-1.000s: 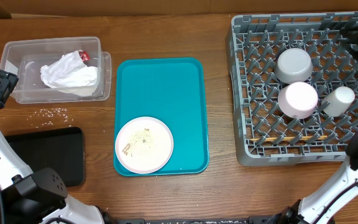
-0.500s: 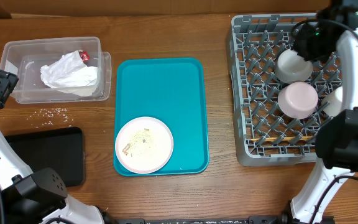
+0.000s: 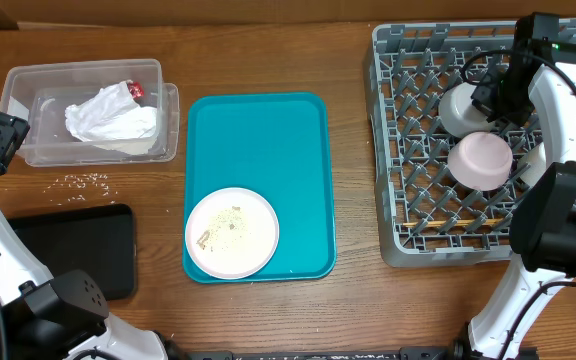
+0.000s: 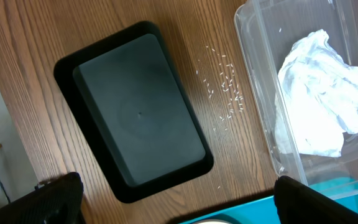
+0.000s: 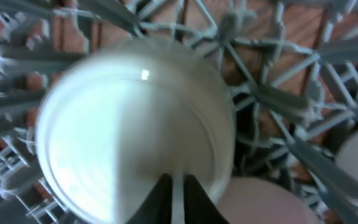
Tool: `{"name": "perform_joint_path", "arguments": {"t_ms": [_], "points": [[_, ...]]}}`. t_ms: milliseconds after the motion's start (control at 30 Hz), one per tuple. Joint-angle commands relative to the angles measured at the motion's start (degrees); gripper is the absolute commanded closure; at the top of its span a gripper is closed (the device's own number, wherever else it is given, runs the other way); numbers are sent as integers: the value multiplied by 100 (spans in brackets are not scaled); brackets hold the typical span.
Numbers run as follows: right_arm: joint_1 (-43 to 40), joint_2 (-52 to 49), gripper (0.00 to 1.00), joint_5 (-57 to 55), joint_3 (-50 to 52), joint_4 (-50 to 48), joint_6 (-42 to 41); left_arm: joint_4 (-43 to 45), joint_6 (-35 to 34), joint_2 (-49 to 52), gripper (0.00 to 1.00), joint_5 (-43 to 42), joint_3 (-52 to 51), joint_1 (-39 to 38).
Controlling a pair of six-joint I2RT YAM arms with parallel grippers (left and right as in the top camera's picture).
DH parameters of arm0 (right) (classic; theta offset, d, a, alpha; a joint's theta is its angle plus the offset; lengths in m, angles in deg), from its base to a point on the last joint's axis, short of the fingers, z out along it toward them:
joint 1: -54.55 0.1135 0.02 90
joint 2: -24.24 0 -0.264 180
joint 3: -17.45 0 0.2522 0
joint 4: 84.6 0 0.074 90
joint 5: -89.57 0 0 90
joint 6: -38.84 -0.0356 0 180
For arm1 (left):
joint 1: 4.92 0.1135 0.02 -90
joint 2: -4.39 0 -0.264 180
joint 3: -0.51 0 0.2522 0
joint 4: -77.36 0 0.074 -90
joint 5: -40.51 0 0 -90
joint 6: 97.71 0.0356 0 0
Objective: Sort waste into correct bins and load items into the dishwasher
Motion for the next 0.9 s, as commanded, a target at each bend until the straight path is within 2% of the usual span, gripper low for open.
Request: {"name": "perform_joint_path", "arguments": {"t_ms": [0,167,267,333,367,400,433,500,667,700,733,867], "points": [[-22,157,91,-151,-452,208,-107,-2,-120,55,0,-2,0,-2],[20,472,90,42,-1305,804,-138,-2,-120,55,0,-2,0,-2],[151,761,83,721,-1764,1095,236,-2,-120,55,0,-2,0,-2],[291,970,69,1488,-1888,1231,634,-2,-120,55,0,-2,0,-2],[435,1095,50,2028,-1888,1357,782,-2,-120,55,0,-2,0,-2],[546,1130,36,2280,-1888,1475,778,-2,-120,55,0,-2,0,-2],[667,1132,30,2459,-1888,1611,778,-2,-120,55,0,-2,0,-2],[999,1110,23,2653,-1849,1945,855,-2,-120,55,0,0,0,-2],[2107,1088,18,2542,-1353,2181,1419,-2,-120,55,0,-2,0,-2],[2505,1086,13,2391,-1117,2015,1416,-2,-120,55,0,-2,0,-2],[2684,1086,0,2389,-1005,1902,1419,-2,-120,55,0,-2,0,-2],[3401,1084,0,2323,-553,1366,1419,-2,-120,55,0,-2,0,-2]]}}
